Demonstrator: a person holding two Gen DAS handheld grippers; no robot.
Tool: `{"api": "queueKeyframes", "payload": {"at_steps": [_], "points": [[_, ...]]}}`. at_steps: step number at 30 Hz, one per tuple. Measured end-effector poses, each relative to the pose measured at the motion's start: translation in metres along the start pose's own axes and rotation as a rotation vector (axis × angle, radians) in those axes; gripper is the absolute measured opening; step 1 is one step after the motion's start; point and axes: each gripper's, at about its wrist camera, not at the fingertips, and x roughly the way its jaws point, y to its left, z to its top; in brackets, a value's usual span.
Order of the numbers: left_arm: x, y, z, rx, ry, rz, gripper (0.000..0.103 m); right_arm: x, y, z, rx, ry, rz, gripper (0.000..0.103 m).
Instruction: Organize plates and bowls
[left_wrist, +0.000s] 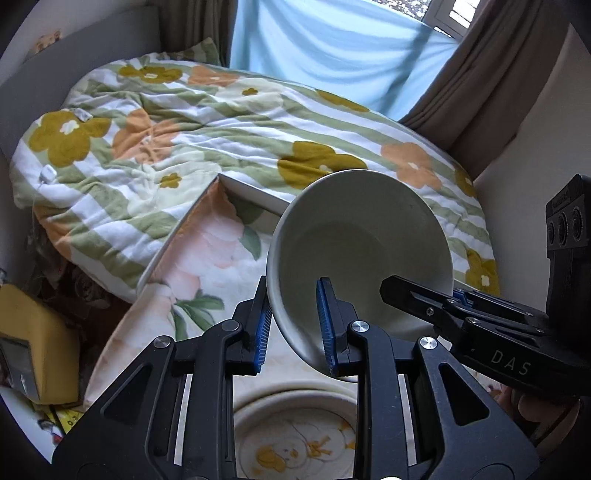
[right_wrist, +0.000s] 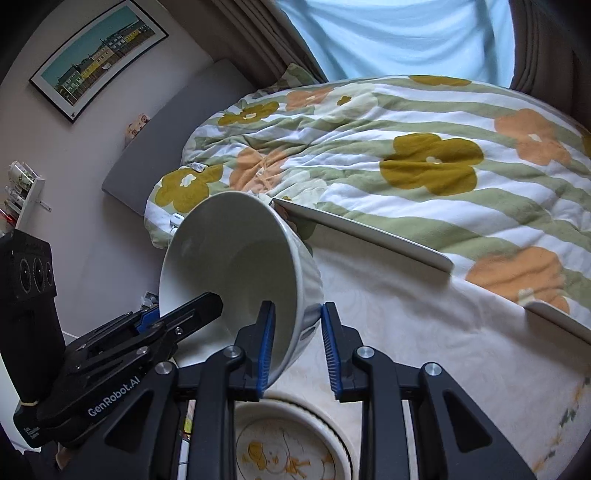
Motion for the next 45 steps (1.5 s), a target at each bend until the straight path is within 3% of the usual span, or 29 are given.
{"api": "queueKeyframes", "payload": {"at_steps": [9, 19, 28, 33, 45], "points": [[-0.068, -0.106, -0.088, 0.098, -0.02, -0.063, 0.021, -0.109, -0.034, -0.094, 0.052, -0.069, -0.071, 0.023], [-0.073, -0.203, -0.173, 0.203, 0.092, -0.159, 0.021, -0.172, -0.093, -0.179, 0.19, -0.066, -0.16, 0.023], [-0.029, -0.25, -0.213, 0.291, 0.238, -0.216, 0.021, -0.178, -0.135, -0.224, 0.311, -0.025, -0.235, 0.023], [-0.005, -0.261, -0.22, 0.34, 0.304, -0.202, 0.021, -0.171, -0.156, -0.239, 0.359, 0.01, -0.252, 0.023], [0.016, -0.278, -0.226, 0.439, 0.345, -0.141, 0.021, -0.162, -0.169, -0.256, 0.386, 0.04, -0.289, 0.023]]}}
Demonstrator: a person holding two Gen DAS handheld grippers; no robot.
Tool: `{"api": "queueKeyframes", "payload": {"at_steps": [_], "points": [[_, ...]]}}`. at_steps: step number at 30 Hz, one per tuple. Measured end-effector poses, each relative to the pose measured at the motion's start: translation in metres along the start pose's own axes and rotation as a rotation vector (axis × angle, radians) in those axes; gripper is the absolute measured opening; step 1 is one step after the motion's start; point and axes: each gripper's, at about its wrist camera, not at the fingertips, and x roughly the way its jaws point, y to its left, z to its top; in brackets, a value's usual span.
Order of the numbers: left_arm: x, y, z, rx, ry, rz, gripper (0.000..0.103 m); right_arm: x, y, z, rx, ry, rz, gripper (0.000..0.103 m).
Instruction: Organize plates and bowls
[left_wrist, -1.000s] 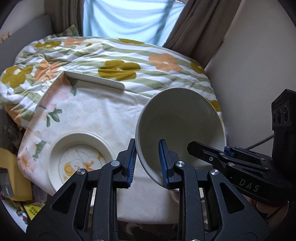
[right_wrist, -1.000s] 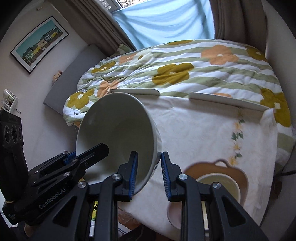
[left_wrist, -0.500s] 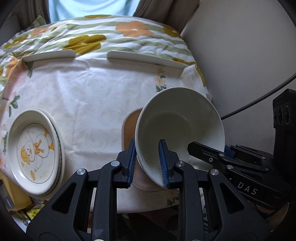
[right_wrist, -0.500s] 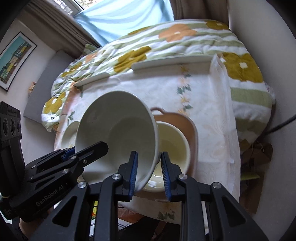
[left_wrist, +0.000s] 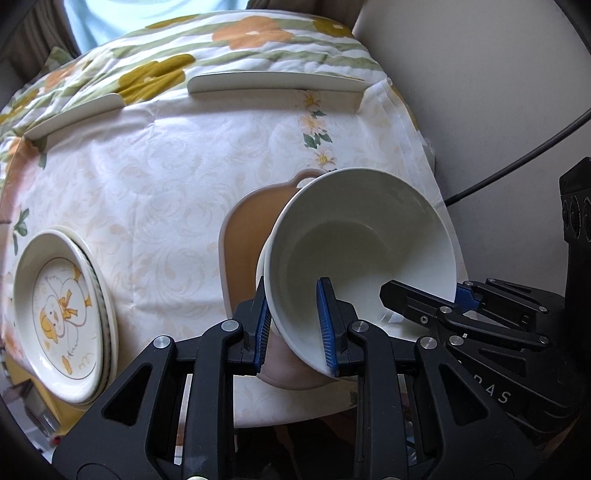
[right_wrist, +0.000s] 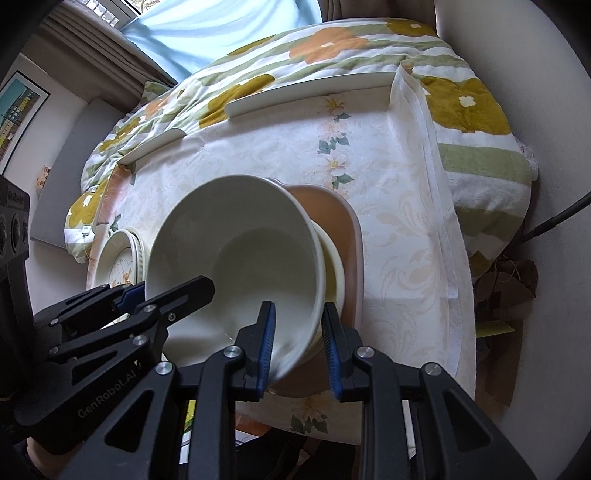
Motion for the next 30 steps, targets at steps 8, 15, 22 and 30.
{"api": "queueKeyframes", "payload": {"at_steps": [8, 15, 22, 30], "points": [[0.006, -0.005, -0.001, 0.035, 0.017, 0.046, 0.021, 0.0, 0.002, -0.001, -0.016, -0.002, -0.025, 0.023], [0.014, -0.011, -0.004, 0.06, 0.031, 0.085, 0.021, 0.0, 0.002, 0.001, -0.031, 0.009, -0.051, 0.023], [0.015, -0.013, -0.002, 0.068, 0.035, 0.098, 0.021, -0.001, 0.002, 0.001, -0.031, 0.011, -0.045, 0.023], [0.015, -0.011, -0.002, 0.057, 0.042, 0.115, 0.021, -0.004, 0.001, 0.0, -0.029, 0.002, -0.043, 0.023]]}}
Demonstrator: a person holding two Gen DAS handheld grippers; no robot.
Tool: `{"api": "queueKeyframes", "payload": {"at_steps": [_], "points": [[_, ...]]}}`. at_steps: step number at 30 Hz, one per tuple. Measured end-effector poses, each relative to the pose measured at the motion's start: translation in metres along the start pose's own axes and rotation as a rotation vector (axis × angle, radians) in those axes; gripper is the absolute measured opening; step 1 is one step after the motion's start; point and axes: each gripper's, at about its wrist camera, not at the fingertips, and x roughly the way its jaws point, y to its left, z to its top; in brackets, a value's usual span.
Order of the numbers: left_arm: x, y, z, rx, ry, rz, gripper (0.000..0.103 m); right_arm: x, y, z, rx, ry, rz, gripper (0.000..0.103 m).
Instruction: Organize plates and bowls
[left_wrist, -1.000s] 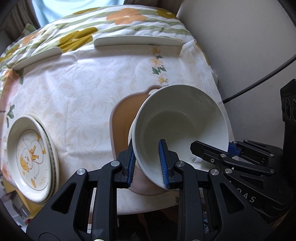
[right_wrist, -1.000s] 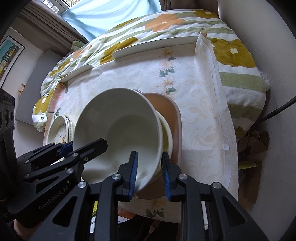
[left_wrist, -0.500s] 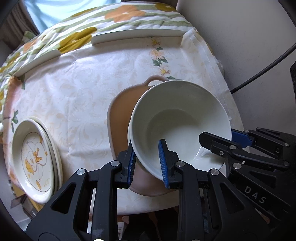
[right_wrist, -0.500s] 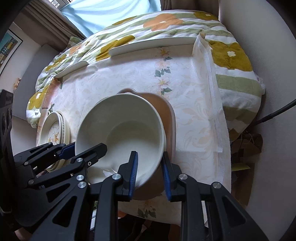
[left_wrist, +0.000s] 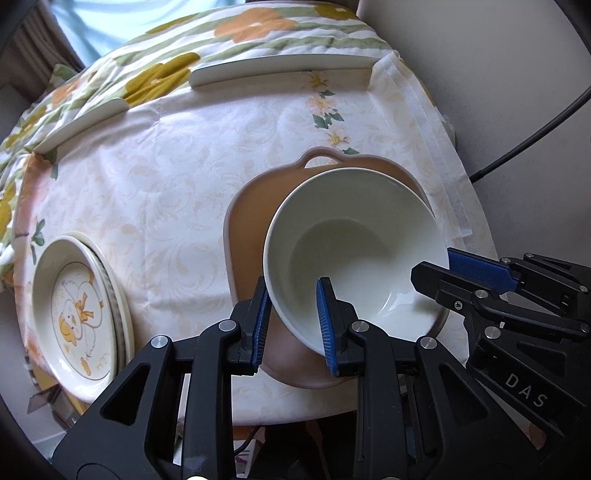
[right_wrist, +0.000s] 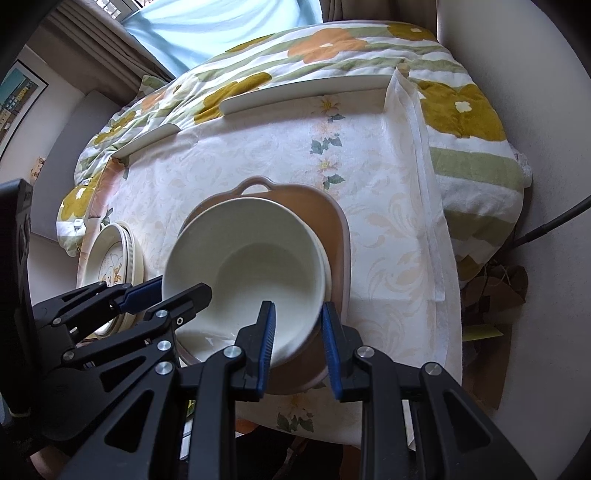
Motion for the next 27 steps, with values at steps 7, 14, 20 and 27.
{"api": "queueKeyframes", "payload": {"at_steps": [7, 14, 20, 27], "points": [[-0.005, -0.001, -0.001, 0.009, -0.01, 0.012, 0.021, -0.001, 0.001, 0.0, -0.005, 0.007, -0.009, 0.023], [-0.055, 0.007, -0.002, 0.016, -0.148, -0.019, 0.021, -0.041, 0.003, 0.002, -0.022, -0.079, 0.07, 0.024], [-0.118, 0.014, -0.006, 0.061, -0.368, 0.008, 0.044, -0.106, 0.009, -0.004, -0.082, -0.323, 0.142, 0.093], [-0.136, 0.018, -0.015, 0.118, -0.433, 0.061, 0.103, -0.142, 0.012, -0.014, -0.175, -0.443, 0.033, 0.093]]}}
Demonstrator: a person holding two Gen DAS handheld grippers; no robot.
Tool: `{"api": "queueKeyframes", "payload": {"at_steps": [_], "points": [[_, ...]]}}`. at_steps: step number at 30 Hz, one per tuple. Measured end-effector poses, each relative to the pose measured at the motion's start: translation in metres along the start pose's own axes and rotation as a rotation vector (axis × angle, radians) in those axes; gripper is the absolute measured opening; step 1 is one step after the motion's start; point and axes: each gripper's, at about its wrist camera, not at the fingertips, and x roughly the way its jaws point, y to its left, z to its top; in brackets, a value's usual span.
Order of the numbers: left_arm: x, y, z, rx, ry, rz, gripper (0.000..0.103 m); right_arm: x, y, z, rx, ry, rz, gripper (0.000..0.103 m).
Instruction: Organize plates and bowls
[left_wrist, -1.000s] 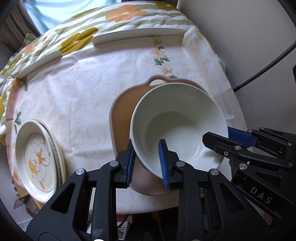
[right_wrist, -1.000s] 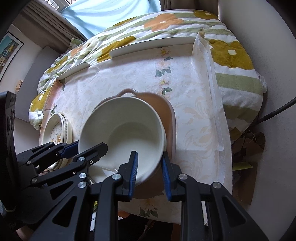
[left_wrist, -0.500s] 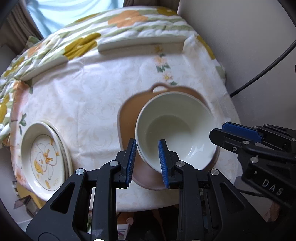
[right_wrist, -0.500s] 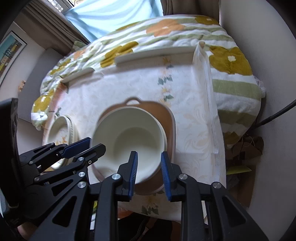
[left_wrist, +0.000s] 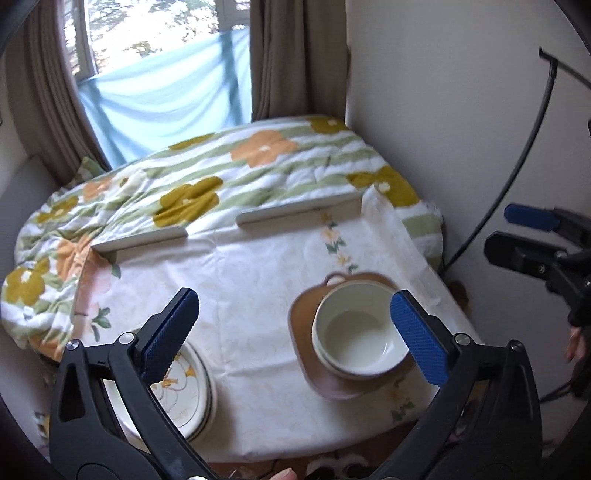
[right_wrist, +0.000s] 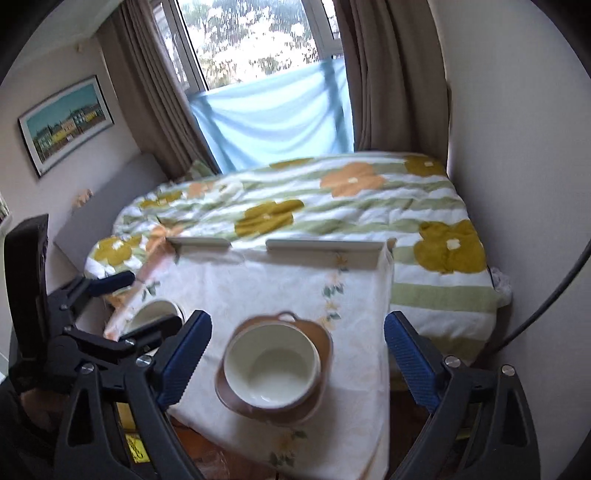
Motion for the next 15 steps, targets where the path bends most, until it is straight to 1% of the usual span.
{"api": "queueKeyframes", "payload": {"at_steps": [2, 5, 6, 11, 15], "points": [[0.002, 0.003, -0.004, 0.028, 0.026, -0.004, 0.103, 0.007, -0.006, -0.001, 0.011, 0.107, -0.025, 0.093], [0.009, 0.01, -0.012, 0.054, 0.089, -0.045, 0.103, 0.017, -0.018, -0.009, 0.01, 0.216, -0.148, 0.093], [0.013, 0.012, -0.015, 0.06, 0.114, -0.053, 0.103, 0.021, -0.022, -0.013, 0.007, 0.246, -0.163, 0.093], [0.044, 0.014, -0.036, 0.116, 0.26, -0.079, 0.103, 0.052, -0.043, -0.041, -0.015, 0.459, -0.207, 0.093], [0.071, 0.016, -0.05, 0.117, 0.362, -0.112, 0.103, 0.079, -0.039, -0.058, -0.072, 0.564, -0.192, 0.093]]}}
